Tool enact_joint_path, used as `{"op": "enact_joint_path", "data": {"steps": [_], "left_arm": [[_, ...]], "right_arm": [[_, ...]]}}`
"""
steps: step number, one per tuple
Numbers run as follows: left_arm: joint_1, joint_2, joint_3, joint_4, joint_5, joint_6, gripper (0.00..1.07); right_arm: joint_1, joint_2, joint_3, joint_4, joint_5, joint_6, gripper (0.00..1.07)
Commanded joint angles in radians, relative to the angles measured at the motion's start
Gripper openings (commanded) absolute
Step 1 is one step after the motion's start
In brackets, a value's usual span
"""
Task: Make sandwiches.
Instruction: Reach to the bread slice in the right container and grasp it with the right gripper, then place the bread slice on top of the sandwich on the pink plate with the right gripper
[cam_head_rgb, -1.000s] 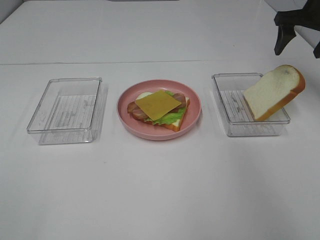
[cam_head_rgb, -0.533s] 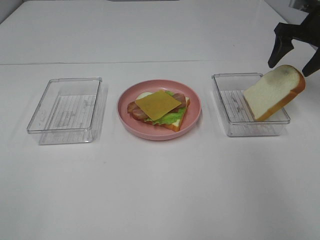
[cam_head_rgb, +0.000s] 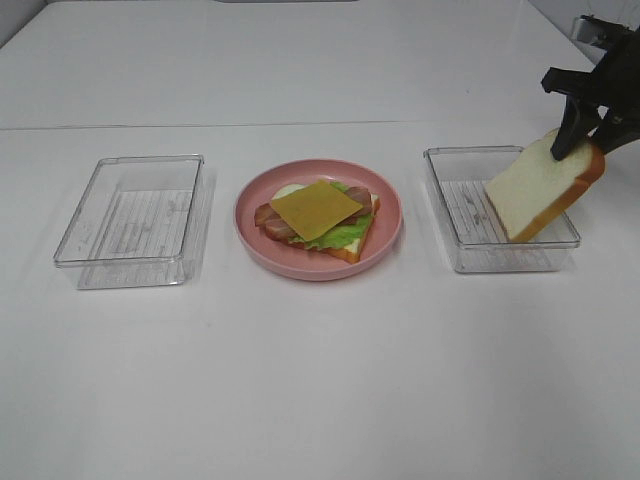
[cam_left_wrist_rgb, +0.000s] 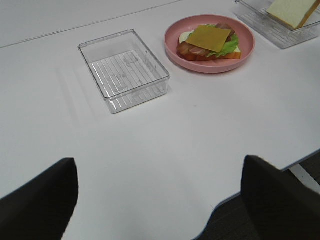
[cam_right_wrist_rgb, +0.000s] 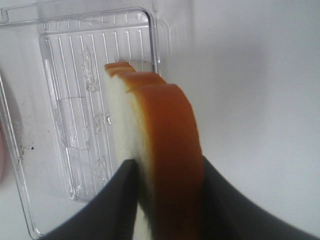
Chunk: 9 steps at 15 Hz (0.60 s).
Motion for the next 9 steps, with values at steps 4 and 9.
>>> {"op": "enact_joint_path", "data": {"steps": [4,9], "left_arm": [[-0.005,-0.021,0.004,0.001,-0.017,-0.001,0.82],[-0.005,-0.021,0.004,0.001,-0.017,-0.001,0.82]], "right_arm": [[-0.001,-0.03,0.003,0.043,0.074,-0.038,0.0],[0.018,-0.124,0.003,0.278,0.074,-0.161,0.0]]}}
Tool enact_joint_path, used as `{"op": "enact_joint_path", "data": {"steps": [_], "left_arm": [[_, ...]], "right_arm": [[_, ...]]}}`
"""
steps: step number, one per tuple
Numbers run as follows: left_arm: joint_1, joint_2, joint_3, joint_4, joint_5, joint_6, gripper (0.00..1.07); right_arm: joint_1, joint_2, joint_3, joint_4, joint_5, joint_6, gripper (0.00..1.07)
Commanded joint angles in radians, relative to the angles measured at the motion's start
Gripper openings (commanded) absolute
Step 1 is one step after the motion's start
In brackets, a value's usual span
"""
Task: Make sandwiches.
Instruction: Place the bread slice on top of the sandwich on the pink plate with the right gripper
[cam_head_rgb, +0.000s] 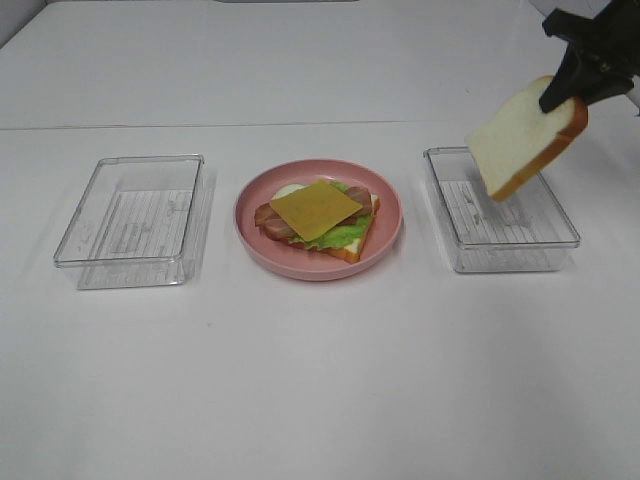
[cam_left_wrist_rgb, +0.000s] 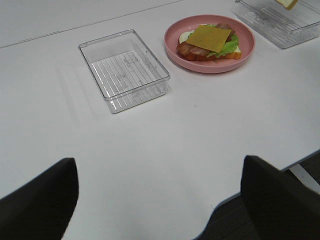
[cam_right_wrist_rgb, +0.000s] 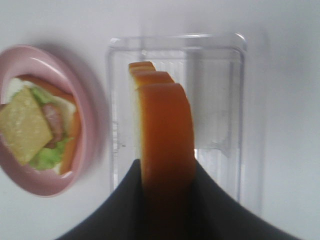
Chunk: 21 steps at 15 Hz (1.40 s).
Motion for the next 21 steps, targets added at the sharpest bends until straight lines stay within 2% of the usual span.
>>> {"op": "enact_joint_path", "data": {"steps": [1,4,5,6,11,15,16,21], "left_arm": [[-0.005,-0.021,0.004,0.001,-0.017,-0.001,0.82],[-0.005,-0.021,0.004,0.001,-0.017,-0.001,0.82],[-0.005,-0.021,0.004,0.001,-0.017,-0.001,0.82],[-0.005,-0.021,0.004,0.001,-0.017,-0.001,0.82],[-0.005,-0.021,0.004,0.001,-0.017,-0.001,0.82],[-0.005,-0.021,0.004,0.001,-0.017,-0.001,0.82],[-0.005,-0.021,0.004,0.001,-0.017,-0.001,0.82],[-0.005,-0.021,0.004,0.001,-0.017,-0.001,0.82]], "right_arm": [[0.038,-0.023,0.003,0.086,0.074,-0.055,0.0],[0.149,-0.024,0.003,0.152,0.074,-0.076,0.0],[0.207,-0.021,0.003,0.251,0.065,-0.107,0.0],[0.231,-0.014,0.003,0.283,0.057,-0.117,0.0],[0.322,0.09,0.003,0.395,0.032,-0.119,0.0],[0.342,0.189,0.003,0.484,0.014,-0.12,0.0],[0.342,0.231,0.003,0.538,-0.02,-0.12,0.0],[0.34,0.26,0.003,0.43,-0.118,-0.051,0.0]]}}
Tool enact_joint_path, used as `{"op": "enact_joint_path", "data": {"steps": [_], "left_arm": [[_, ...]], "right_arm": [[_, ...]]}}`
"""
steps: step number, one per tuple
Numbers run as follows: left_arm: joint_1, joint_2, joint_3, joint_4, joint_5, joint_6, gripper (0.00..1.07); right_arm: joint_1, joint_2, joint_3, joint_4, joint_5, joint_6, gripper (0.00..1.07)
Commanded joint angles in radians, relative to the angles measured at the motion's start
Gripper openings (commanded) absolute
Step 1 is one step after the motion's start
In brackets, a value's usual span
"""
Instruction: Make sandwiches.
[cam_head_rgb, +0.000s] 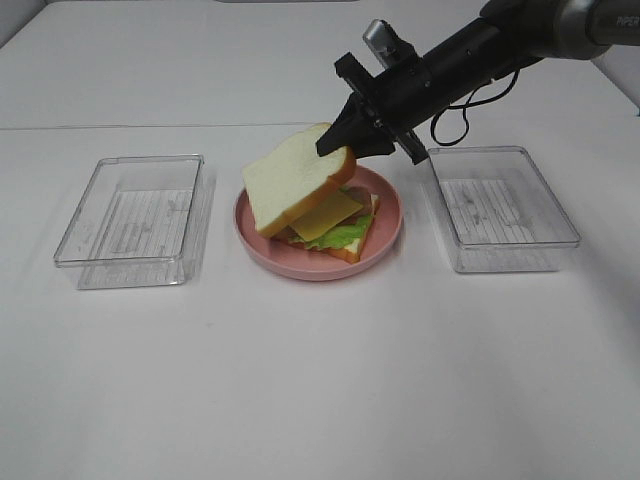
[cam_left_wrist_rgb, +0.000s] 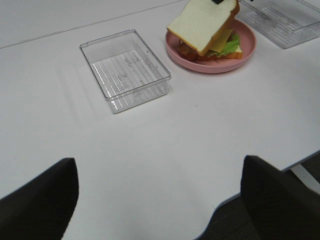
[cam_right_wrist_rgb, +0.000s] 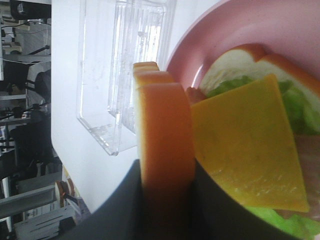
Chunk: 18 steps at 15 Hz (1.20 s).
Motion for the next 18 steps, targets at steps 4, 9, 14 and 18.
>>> {"op": "enact_joint_path", "data": {"steps": [4,9,14,18], "left_arm": [[-0.005,-0.021,0.004,-0.003,-0.017,-0.001,0.82],[-0.005,-0.021,0.004,-0.003,-0.017,-0.001,0.82],[-0.005,-0.021,0.004,-0.003,-0.017,-0.001,0.82],[-0.005,-0.021,0.004,-0.003,-0.017,-0.001,0.82]], "right_arm": [[-0.001,0.006,0.003,-0.124,-0.035,0.093,0.0],[-0.001,-0.004,0.003,-0.17,-0.047,0.115,0.55],[0.0,-0.043,0.001,-0.271,-0.051,0.108,0.83],[0.0,-0.129,0.001,-0.398,-0.037,0.125,0.83]]}}
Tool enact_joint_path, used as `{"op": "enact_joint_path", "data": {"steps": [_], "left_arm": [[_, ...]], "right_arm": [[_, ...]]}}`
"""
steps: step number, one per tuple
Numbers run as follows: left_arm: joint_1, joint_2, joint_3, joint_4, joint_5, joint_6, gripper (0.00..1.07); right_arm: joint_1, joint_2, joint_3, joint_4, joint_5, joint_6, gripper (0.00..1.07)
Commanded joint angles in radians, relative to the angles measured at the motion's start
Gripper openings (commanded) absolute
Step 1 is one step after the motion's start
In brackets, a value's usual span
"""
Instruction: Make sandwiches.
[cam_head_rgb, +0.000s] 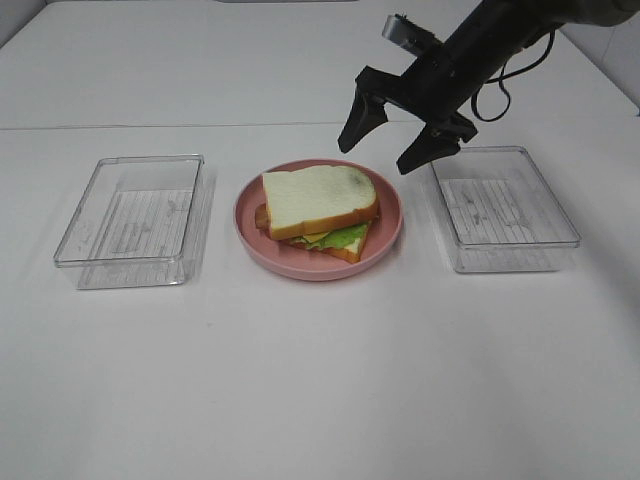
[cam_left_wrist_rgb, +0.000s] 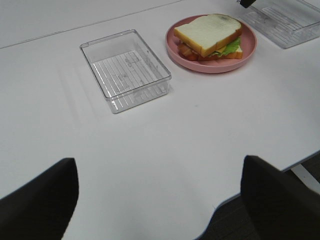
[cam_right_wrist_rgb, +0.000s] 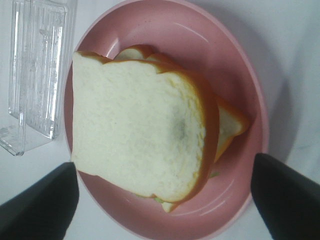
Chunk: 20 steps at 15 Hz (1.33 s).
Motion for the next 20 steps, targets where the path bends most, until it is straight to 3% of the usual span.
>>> {"op": "enact_joint_path", "data": {"steps": [1,4,6,9,13,14,18,20], "left_arm": [[-0.005,-0.021,0.004,-0.004,-0.017,-0.001,0.82],[-0.005,-0.021,0.004,-0.004,-0.017,-0.001,0.82],[-0.005,-0.021,0.004,-0.004,-0.017,-0.001,0.82],[-0.005,-0.021,0.004,-0.004,-0.017,-0.001,0.82],[-0.005,-0.021,0.004,-0.004,-0.017,-0.001,0.82],[-0.005,-0.021,0.004,-0.004,-0.017,-0.001,0.82],[-0.005,-0.021,0.004,-0.004,-0.017,-0.001,0.82],[-0.005,-0.021,0.004,-0.004,-0.017,-0.001,0.82]], "right_arm": [[0.0,-0.077,0.001,-0.08,0.036,0.009,0.83],[0.0,-0.211,0.001,-0.258,0.202,0.03,0.83],[0.001,-0.268,0.011,-0.318,0.213,0.079,0.83],[0.001,-0.427,0.103,-0.388,0.213,0.132,0.83],[0.001,-0.748,0.451,-0.493,0.209,0.157,0.83],[0.001,-0.783,0.493,-0.498,0.205,0.156,0.83],[0.001,-1.149,0.934,-0.535,0.161,0.141,0.83],[0.001,-1.419,1.2,-0.535,0.107,0.107,0.83]]}}
